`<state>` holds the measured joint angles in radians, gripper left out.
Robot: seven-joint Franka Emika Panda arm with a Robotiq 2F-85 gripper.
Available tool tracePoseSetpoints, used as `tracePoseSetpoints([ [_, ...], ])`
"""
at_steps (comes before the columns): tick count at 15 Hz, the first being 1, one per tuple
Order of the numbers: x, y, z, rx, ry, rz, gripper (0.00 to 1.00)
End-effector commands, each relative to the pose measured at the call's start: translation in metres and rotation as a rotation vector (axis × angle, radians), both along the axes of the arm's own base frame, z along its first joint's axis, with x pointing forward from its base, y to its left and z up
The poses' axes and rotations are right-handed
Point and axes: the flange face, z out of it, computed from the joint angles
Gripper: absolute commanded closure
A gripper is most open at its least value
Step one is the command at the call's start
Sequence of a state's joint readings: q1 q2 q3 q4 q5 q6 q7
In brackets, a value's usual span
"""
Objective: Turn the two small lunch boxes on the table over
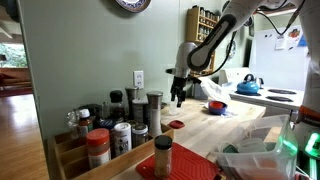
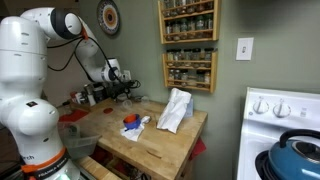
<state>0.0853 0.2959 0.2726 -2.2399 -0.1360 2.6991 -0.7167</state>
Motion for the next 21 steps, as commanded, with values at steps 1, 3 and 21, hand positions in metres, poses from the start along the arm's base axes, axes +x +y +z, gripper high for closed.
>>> tracePoseSetpoints([
  [1,0.007,0.004,-0.015,-0.031,0.011,0.049,0.00],
  [3,0.010,0.006,-0.020,-0.031,0.011,0.057,0.00],
  [21,0.034,-0.042,-0.035,0.204,0.099,-0.051,0.65],
])
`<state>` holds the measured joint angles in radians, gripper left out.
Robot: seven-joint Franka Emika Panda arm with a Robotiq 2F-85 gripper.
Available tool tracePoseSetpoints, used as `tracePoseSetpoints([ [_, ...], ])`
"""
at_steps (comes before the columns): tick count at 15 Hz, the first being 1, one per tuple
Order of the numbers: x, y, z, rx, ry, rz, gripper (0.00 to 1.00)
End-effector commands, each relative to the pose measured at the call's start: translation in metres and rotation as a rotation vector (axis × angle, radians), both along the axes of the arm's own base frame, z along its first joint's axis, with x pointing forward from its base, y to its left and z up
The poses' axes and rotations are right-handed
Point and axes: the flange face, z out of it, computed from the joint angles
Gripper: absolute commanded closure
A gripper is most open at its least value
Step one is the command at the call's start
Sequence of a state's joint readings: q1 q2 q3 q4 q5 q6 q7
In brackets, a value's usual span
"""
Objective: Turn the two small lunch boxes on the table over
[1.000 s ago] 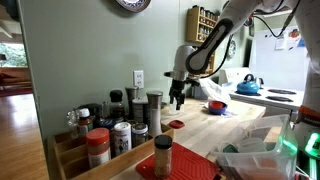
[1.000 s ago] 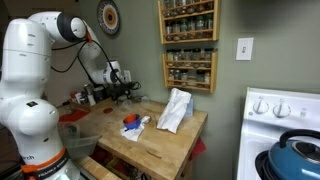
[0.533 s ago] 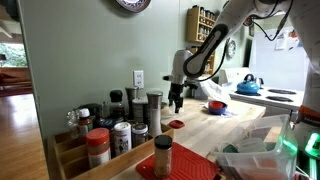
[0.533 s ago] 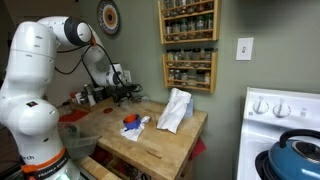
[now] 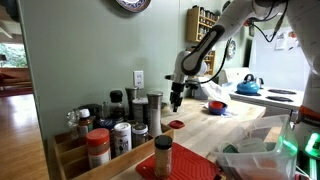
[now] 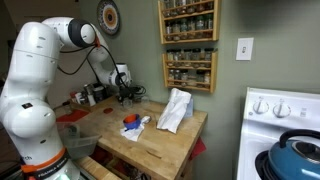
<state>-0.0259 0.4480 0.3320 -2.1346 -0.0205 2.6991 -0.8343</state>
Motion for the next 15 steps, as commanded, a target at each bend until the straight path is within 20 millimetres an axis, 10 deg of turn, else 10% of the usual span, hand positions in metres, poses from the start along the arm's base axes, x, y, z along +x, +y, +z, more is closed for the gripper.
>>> tracePoseSetpoints([
  [1,-0.001,-0.022,0.006,0.169,0.037,-0.005,0.65],
  [7,-0.005,-0.058,0.006,0.461,0.081,0.000,0.65],
  [8,0.002,-0.051,0.011,0.389,0.061,-0.012,0.40],
  [13,0.000,-0.059,0.009,0.439,0.070,-0.009,0.40],
  [14,0.000,-0.057,0.009,0.440,0.071,-0.007,0.65],
  [15,0.002,-0.057,0.004,0.478,0.069,-0.011,0.65],
])
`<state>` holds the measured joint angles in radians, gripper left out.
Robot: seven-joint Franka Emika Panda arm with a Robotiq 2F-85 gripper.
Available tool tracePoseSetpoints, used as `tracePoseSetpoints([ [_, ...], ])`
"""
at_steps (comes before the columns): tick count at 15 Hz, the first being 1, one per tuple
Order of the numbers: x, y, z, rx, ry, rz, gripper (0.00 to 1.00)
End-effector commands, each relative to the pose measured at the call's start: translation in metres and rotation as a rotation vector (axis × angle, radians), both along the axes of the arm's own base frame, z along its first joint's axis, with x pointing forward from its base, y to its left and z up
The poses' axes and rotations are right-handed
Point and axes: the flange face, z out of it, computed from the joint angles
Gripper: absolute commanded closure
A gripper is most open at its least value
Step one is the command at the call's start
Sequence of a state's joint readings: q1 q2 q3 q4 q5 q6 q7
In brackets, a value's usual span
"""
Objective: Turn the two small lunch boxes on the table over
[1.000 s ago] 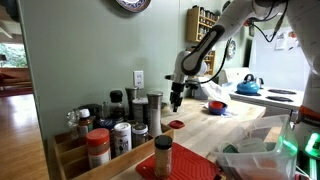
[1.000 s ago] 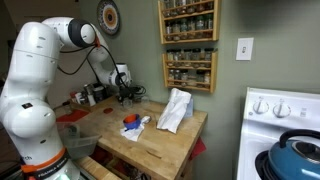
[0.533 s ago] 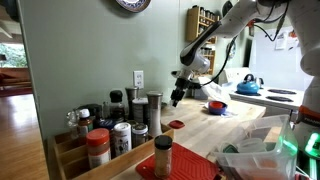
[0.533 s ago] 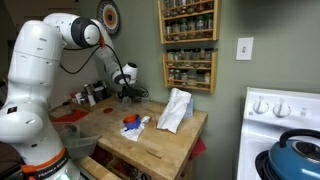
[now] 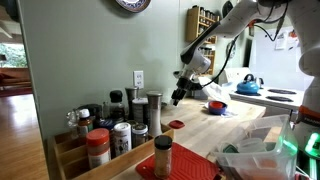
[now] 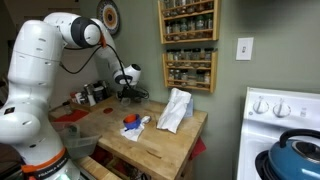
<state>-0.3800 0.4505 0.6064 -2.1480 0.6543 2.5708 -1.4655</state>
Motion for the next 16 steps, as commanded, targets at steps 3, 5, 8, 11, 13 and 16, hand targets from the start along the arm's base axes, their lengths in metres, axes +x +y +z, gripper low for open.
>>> tracePoseSetpoints([
  [3,0.002,0.011,-0.010,0.118,-0.015,0.029,0.65],
  [5,0.000,0.018,-0.017,0.155,-0.025,0.051,0.65],
  [8,-0.001,0.023,-0.029,0.202,-0.065,0.064,0.65],
  [11,-0.002,0.027,-0.035,0.280,-0.116,0.024,0.65],
  [13,-0.001,0.028,-0.038,0.324,-0.155,-0.024,0.65],
  [16,0.000,0.027,-0.042,0.375,-0.203,-0.101,0.65],
])
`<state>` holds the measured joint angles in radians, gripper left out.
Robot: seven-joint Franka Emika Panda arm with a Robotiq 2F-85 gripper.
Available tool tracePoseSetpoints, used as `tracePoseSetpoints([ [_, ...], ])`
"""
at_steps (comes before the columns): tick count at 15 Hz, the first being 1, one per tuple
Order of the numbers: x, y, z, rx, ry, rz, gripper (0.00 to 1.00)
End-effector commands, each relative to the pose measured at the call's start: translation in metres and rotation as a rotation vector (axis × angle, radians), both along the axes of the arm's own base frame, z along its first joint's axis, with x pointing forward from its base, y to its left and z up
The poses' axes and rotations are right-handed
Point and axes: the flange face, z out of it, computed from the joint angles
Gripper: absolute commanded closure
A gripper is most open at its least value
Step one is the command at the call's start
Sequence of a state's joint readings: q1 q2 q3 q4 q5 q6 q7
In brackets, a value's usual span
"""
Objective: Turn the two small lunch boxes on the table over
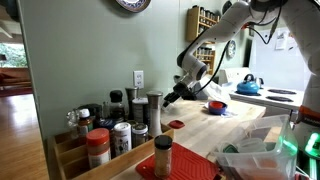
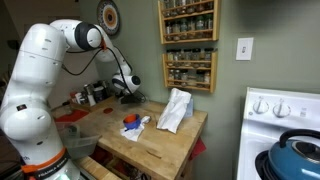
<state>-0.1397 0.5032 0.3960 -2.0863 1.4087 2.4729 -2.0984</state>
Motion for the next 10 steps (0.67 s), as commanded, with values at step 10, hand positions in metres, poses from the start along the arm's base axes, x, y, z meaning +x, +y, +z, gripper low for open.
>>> tracePoseSetpoints([
  [10,0.002,0.010,-0.018,0.160,-0.040,-0.181,0.65],
])
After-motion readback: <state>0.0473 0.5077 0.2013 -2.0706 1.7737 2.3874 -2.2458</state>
